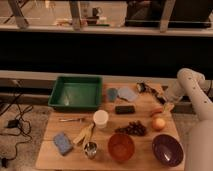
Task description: Place pepper in paper cup
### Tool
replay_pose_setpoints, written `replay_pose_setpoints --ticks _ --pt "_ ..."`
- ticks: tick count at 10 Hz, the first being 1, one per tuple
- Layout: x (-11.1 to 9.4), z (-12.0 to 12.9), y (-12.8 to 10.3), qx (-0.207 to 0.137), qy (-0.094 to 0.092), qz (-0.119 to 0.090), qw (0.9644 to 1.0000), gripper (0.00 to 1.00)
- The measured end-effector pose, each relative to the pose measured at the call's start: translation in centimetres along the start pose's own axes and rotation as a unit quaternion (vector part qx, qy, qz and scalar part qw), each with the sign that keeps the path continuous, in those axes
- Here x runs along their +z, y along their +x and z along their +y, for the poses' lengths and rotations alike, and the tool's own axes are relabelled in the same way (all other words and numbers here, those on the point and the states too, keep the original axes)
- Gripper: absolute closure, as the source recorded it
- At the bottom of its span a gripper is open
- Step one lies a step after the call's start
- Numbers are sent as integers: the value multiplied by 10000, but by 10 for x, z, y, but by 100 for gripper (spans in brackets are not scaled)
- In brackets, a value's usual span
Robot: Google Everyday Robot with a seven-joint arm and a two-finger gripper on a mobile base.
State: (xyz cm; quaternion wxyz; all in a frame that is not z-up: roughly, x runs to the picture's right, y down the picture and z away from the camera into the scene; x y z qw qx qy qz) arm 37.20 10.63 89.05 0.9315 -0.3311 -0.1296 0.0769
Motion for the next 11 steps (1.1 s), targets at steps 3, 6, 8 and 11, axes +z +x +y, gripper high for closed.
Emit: replay_pose_setpoints --ticks 3,6,8,11 --pt "2 2 -7 -20 -67 -45 10000 20" --pt "1 5 -5 -5 -89 -46 9999 20" --pt "2 4 -6 -13 -92 -46 9999 20" --pt "2 5 -7 -10 -99 -48 9999 20"
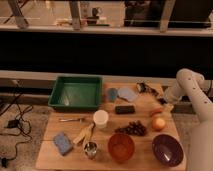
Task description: Place pepper in paper cup
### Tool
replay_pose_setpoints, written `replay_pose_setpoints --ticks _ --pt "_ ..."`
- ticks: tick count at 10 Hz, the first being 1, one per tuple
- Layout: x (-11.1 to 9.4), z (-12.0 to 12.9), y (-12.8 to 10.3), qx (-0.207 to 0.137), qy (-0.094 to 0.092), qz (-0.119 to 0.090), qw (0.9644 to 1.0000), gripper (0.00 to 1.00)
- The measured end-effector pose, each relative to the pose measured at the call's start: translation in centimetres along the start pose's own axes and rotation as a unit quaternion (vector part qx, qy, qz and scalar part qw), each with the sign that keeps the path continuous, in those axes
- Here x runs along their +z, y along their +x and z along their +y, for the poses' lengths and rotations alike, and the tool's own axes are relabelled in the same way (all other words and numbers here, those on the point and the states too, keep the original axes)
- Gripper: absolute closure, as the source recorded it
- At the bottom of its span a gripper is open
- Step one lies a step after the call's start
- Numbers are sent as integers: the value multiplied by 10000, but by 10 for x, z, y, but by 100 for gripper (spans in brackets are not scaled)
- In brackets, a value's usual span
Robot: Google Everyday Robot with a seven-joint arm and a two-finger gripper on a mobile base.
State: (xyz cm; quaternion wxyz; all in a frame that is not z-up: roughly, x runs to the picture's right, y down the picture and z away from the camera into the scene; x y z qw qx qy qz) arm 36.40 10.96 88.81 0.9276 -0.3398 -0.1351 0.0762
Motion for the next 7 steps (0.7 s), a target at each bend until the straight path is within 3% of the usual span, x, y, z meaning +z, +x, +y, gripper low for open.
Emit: replay_pose_setpoints --ticks 7 --pt "16 5 6 119 0 1 9999 20"
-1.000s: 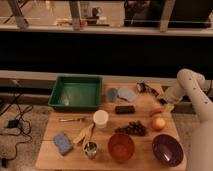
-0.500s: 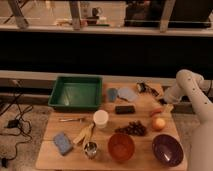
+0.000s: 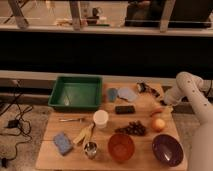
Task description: Place pepper in paper cup
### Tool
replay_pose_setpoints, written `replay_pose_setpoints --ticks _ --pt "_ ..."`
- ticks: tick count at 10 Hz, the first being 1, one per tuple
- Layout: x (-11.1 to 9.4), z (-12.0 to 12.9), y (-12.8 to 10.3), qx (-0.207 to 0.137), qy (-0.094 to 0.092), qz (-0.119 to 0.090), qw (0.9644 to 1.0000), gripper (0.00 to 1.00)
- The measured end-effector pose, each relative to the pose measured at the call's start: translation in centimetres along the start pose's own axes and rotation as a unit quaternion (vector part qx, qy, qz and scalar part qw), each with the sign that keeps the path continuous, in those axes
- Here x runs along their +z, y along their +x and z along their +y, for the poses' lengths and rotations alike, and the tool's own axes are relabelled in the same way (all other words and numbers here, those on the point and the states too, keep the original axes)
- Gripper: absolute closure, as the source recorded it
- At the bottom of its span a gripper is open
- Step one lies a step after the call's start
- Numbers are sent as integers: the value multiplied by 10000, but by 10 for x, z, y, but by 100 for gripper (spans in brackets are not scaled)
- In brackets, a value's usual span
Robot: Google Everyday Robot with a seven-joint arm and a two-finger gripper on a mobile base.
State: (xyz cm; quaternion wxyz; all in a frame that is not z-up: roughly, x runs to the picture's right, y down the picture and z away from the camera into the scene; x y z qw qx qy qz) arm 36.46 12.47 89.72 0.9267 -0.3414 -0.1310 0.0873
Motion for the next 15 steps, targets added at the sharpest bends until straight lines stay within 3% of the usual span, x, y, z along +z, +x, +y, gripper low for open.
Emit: replay_pose_setpoints --ticks 11,13,14,15 --pt "26 6 17 60 -182 -11 9998 20" --pt "27 8 21 87 -184 1 9998 27" --pt "27 8 22 92 -172 4 9998 37" --pt "26 9 22 111 -179 -11 9998 40"
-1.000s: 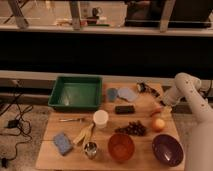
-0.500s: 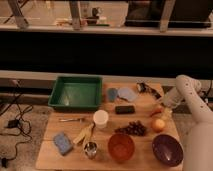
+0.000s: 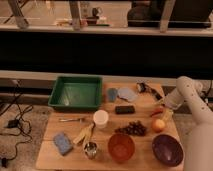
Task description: Place pepper in paper cup
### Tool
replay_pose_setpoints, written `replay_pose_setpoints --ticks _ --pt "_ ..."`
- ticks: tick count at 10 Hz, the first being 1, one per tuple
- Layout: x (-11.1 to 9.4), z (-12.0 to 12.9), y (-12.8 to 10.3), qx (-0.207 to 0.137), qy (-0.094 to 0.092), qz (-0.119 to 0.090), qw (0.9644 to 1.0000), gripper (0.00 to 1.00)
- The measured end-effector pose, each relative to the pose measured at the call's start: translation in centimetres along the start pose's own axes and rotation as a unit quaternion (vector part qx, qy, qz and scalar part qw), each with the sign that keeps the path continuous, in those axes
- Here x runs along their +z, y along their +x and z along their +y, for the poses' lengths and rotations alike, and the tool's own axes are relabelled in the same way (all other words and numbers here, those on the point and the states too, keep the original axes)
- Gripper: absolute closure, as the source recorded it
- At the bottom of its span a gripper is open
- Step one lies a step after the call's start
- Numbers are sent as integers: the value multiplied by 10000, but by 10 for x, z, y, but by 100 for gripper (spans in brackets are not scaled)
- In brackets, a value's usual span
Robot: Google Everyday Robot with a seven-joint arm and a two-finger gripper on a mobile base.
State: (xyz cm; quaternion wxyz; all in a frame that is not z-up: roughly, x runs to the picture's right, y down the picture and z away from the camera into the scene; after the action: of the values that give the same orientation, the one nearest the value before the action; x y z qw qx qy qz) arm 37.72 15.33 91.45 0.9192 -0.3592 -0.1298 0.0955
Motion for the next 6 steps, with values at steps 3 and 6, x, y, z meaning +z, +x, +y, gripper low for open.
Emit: replay_pose_setpoints --ticks 3,6 --pt "-2 -2 0 2 45 20 10000 44" --pt "-8 2 2 25 -12 22 10000 61"
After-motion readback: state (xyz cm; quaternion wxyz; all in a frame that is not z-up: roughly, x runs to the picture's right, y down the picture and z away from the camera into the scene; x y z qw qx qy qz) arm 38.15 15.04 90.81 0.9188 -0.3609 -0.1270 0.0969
